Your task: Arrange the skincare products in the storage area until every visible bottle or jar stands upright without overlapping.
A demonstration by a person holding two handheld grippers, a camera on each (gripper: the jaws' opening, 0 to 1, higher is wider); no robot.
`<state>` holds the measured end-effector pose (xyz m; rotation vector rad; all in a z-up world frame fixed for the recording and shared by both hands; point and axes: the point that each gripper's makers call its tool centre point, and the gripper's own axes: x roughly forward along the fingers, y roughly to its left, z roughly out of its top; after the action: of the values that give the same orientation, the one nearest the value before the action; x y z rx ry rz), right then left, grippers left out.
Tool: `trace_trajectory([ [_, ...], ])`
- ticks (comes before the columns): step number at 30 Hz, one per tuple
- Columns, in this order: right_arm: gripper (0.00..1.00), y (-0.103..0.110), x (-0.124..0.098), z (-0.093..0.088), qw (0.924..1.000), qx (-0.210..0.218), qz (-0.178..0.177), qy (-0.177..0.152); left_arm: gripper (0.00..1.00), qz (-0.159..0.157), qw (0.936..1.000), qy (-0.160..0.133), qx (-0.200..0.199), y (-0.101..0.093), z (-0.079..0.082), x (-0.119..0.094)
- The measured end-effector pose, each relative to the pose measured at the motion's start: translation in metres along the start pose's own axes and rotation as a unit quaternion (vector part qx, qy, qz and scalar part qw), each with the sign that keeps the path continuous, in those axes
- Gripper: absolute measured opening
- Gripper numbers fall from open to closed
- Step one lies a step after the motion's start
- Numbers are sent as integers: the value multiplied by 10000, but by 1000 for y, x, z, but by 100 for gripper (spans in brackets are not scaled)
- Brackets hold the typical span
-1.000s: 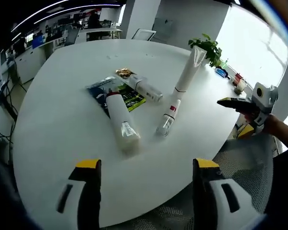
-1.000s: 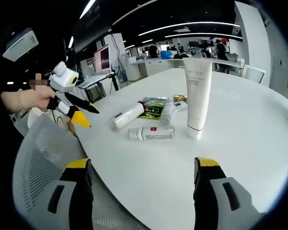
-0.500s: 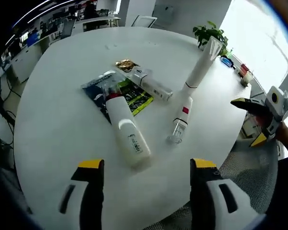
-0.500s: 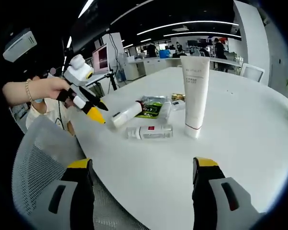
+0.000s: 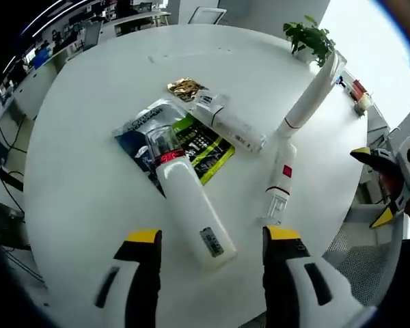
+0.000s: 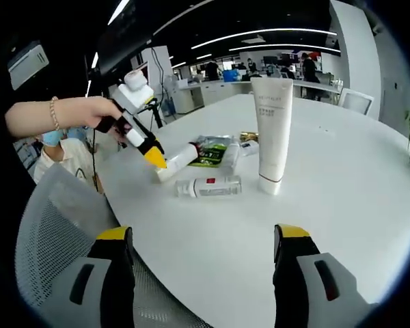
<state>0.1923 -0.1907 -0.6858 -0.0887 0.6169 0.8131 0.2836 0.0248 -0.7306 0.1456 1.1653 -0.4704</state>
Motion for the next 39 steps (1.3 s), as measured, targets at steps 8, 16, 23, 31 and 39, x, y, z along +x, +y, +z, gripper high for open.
trace_trajectory([
  [8,84,-1,1,-3,10000,3,-12,64,54,128,9997,119,144,6,15,14],
  [16,84,-3,1,-3,10000,30,-40,80,41,290,9990,331,2,15,13,22],
  [23,84,-6,3,-6,9999,45,-38,110,35,355,9985,394,-103,9,8,18],
  [31,83,-7,3,-8,9999,57,-56,135,35,374,9981,488,-96,4,6,18],
  [39,83,-7,3,-10,9998,53,-58,173,34,273,9978,556,-221,5,5,17],
])
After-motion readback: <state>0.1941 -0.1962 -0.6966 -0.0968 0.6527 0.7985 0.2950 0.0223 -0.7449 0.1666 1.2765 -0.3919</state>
